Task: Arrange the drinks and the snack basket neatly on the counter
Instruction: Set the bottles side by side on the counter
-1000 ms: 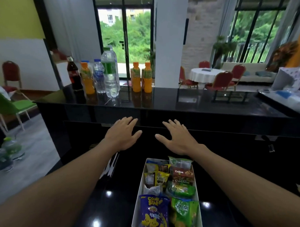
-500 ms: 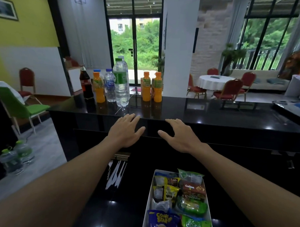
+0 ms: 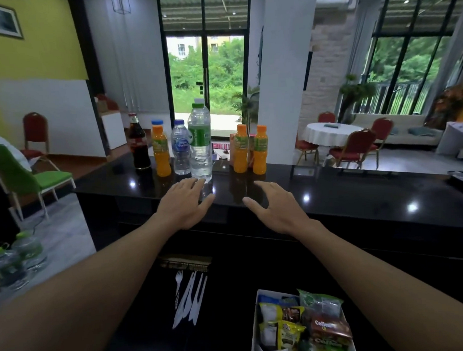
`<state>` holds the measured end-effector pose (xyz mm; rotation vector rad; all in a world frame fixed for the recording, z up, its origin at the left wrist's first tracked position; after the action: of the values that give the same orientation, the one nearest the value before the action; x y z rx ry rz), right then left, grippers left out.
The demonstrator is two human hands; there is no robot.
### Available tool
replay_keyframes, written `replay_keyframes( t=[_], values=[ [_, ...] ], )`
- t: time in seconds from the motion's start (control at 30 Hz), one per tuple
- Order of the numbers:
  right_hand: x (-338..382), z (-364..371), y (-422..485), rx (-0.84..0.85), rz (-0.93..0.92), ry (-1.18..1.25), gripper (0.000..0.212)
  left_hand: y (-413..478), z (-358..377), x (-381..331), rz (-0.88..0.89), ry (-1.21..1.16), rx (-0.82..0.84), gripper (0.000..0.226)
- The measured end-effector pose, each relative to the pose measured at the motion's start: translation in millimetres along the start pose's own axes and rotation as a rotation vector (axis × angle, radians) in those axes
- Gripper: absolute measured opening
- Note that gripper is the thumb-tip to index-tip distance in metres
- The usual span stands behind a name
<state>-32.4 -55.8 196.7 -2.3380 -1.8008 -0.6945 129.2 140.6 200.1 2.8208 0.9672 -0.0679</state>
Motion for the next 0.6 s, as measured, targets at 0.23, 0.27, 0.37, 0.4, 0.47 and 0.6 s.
replay_keyframes(
  t=[0.23,0.27,0.37,0.4,0.47,0.6],
  values=[
    [23,15,49,0.011,-0.013,0.023,0.073,31,-5,52,-0.047,-0.045,0.007,0.067],
    [25,18,54,0.015,-0.003,0.029,0.073,34,-4,59,-0.052,-0.048,0.013,0.067],
    [25,25,70,0.045,0.033,0.051,0.075,43,1,80,-0.080,-0.056,0.062,0.066],
    [24,28,75,0.058,0.046,0.057,0.076,46,4,86,-0.090,-0.064,0.088,0.066],
    [21,32,84,0.087,0.083,0.067,0.077,50,11,98,-0.099,-0.081,0.144,0.067],
    [12,44,97,0.137,0.179,0.032,0.077,57,26,115,-0.110,-0.119,0.221,0.070]
  ],
)
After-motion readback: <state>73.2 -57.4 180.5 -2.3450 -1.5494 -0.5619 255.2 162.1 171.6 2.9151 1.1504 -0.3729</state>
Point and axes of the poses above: each hand's wrist, its own y-axis towards the middle knuckle, its own z-axis out of the palm, x = y × z, the point moved 1 cm from there along y, towards the middle knuckle, and after that the axes turned 13 degrees about x, right-handed, at the moved point
